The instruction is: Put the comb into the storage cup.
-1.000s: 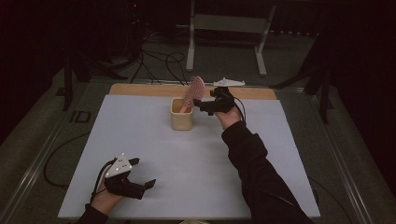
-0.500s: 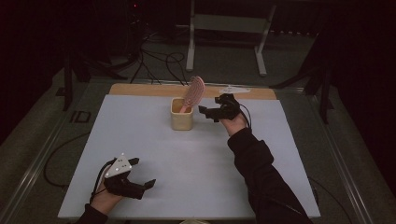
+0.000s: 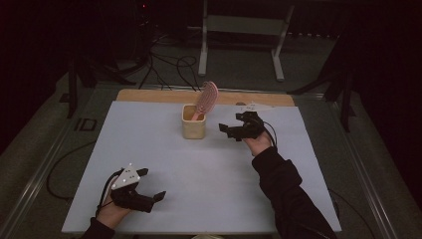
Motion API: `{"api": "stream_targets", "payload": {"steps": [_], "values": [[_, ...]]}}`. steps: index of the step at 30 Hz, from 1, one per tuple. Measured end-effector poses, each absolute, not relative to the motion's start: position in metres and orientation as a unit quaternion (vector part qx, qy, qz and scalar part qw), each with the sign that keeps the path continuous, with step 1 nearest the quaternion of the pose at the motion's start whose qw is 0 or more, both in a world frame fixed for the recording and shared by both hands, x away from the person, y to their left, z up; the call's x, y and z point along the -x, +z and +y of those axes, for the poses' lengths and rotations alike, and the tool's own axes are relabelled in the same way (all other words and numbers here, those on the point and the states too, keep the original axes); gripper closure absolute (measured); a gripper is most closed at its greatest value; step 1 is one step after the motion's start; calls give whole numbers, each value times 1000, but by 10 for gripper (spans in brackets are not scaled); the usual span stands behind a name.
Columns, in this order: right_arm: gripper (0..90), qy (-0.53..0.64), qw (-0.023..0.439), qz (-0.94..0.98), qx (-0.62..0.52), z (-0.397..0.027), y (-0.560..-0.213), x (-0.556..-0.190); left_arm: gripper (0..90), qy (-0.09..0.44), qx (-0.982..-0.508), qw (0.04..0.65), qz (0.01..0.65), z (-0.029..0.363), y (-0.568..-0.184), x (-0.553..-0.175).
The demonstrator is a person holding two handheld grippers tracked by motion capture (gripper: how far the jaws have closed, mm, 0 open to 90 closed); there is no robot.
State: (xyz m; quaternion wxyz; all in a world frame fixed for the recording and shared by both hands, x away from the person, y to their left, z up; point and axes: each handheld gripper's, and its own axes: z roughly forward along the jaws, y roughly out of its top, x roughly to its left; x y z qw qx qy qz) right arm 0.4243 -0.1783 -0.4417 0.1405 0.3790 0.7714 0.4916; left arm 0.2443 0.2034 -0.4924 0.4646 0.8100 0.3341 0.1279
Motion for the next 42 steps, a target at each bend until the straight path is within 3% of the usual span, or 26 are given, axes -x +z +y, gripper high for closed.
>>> {"api": "stream_targets", "payload": {"steps": [26,42], "values": [[108,500,110,784,-351,-216,-475,-362,1,130,-808,465,337,205,-492,-244],[108,500,118,788,-339,-242,-486,-322,1,130,-809,464,338,205,-492,-244]]}}
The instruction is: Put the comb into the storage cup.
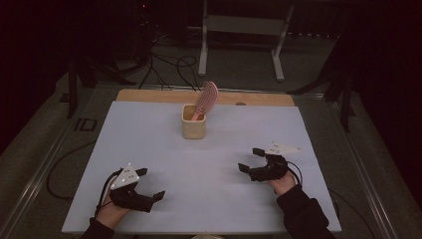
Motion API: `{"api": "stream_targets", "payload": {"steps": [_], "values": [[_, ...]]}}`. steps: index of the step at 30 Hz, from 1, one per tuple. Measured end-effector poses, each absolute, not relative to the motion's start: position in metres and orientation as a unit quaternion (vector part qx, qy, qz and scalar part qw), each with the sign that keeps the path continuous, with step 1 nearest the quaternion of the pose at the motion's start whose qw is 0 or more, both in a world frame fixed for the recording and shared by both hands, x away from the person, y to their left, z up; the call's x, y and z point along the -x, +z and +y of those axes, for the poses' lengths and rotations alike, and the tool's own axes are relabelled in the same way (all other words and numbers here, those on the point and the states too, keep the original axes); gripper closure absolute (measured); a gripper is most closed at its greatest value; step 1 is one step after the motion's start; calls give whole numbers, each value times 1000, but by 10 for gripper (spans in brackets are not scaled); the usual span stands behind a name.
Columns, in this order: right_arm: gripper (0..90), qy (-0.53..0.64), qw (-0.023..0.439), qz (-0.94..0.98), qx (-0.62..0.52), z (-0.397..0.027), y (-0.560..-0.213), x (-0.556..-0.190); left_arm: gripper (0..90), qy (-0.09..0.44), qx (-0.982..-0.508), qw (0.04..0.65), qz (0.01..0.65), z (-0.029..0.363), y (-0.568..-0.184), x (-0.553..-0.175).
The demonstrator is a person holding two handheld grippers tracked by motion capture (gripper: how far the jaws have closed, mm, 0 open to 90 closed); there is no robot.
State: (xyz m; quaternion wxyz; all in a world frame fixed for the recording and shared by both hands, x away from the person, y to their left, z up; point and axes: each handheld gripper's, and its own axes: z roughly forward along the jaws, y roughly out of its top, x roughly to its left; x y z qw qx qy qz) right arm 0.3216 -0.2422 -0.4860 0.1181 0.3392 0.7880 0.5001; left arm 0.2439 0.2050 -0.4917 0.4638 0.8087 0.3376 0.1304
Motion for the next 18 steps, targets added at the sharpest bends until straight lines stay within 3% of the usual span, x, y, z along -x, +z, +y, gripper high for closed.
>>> {"api": "stream_targets", "payload": {"steps": [18], "values": [[108,494,131,778,-365,-283,-499,-287,1,130,-807,464,340,206,-492,-244]]}}
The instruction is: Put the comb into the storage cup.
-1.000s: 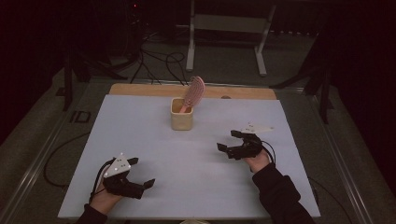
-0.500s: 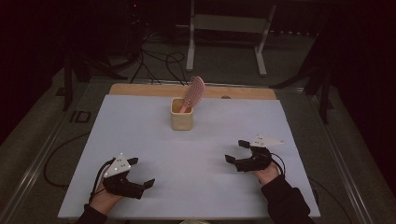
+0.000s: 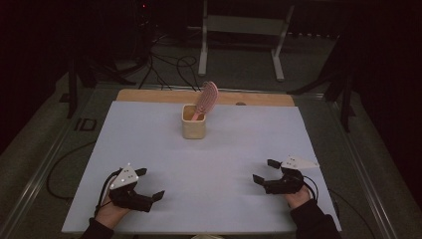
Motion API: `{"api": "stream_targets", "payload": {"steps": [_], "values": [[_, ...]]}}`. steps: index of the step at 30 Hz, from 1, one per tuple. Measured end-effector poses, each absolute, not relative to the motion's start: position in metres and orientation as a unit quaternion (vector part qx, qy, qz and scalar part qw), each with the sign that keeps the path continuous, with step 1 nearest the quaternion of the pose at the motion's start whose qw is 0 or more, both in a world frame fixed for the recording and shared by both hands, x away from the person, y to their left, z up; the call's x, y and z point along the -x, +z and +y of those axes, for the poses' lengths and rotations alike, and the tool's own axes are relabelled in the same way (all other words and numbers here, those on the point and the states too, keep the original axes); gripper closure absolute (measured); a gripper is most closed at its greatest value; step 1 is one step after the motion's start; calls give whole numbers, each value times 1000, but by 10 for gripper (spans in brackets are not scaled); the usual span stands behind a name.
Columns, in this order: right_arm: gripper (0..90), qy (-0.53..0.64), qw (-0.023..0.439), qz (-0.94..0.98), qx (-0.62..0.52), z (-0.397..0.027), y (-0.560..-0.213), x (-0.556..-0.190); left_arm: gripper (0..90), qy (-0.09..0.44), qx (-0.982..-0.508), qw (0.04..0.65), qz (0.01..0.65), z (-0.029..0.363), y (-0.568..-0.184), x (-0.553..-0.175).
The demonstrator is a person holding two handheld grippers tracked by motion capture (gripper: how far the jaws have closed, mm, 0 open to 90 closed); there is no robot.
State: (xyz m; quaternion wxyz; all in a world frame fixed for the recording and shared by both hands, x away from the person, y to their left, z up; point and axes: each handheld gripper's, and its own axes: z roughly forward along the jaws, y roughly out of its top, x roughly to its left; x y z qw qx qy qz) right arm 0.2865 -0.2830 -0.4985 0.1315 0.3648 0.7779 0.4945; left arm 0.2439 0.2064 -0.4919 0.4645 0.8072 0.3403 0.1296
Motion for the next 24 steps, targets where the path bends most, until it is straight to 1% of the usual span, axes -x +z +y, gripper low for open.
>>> {"api": "stream_targets", "payload": {"steps": [8,15,24], "values": [[108,489,148,772,-378,-295,-500,-276,1,129,-808,464,339,206,-492,-244],[109,491,152,763,-393,-306,-503,-268,1,130,-810,462,338,206,-492,-243],[109,490,152,767,-385,-301,-507,-274,1,131,-810,461,338,206,-492,-243]]}}
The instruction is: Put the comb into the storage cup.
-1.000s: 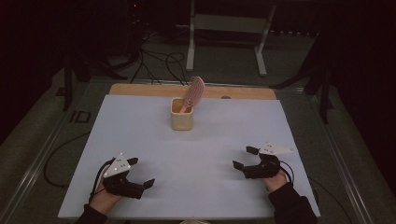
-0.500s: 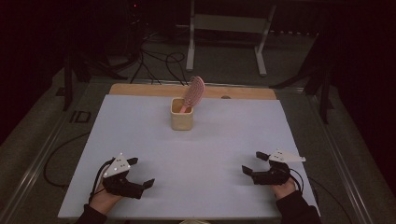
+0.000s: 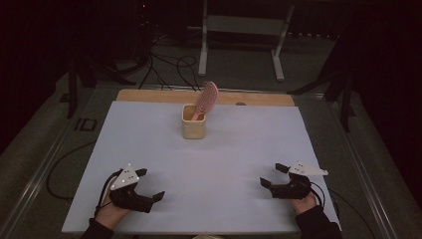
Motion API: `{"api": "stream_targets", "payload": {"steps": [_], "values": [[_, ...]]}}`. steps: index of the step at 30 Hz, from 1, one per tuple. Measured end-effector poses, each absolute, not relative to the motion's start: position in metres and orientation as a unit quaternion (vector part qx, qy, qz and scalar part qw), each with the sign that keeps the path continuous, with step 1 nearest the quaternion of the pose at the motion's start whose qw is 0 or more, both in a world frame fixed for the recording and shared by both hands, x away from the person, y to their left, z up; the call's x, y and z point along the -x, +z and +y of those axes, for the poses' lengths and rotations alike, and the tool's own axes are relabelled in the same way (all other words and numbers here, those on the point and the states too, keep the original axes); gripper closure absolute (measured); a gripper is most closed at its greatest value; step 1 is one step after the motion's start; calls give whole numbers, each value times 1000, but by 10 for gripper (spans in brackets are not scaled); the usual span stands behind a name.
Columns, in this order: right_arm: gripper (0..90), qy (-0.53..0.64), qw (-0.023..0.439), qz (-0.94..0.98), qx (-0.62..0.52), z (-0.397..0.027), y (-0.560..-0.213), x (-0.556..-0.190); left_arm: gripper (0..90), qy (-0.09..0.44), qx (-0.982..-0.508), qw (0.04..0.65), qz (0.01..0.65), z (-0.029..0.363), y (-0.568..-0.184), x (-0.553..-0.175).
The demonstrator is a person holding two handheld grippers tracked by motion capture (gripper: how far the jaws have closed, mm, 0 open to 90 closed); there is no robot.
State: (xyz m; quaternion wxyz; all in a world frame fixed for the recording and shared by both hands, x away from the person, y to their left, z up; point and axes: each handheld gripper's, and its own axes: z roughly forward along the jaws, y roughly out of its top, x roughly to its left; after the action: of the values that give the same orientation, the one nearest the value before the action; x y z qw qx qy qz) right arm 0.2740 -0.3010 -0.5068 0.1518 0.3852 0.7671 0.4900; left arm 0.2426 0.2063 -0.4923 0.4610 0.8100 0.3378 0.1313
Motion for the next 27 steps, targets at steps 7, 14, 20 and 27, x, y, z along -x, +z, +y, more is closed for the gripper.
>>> {"api": "stream_targets", "payload": {"steps": [7,14,20,27], "values": [[110,490,149,770,-380,-298,-507,-275,1,135,-809,461,339,208,-492,-241],[110,487,145,773,-381,-297,-508,-275,1,134,-808,461,342,209,-492,-240],[110,486,147,775,-377,-297,-508,-276,1,134,-808,460,342,209,-492,-240],[111,486,144,772,-384,-298,-509,-276,1,133,-809,461,341,208,-492,-240]]}}
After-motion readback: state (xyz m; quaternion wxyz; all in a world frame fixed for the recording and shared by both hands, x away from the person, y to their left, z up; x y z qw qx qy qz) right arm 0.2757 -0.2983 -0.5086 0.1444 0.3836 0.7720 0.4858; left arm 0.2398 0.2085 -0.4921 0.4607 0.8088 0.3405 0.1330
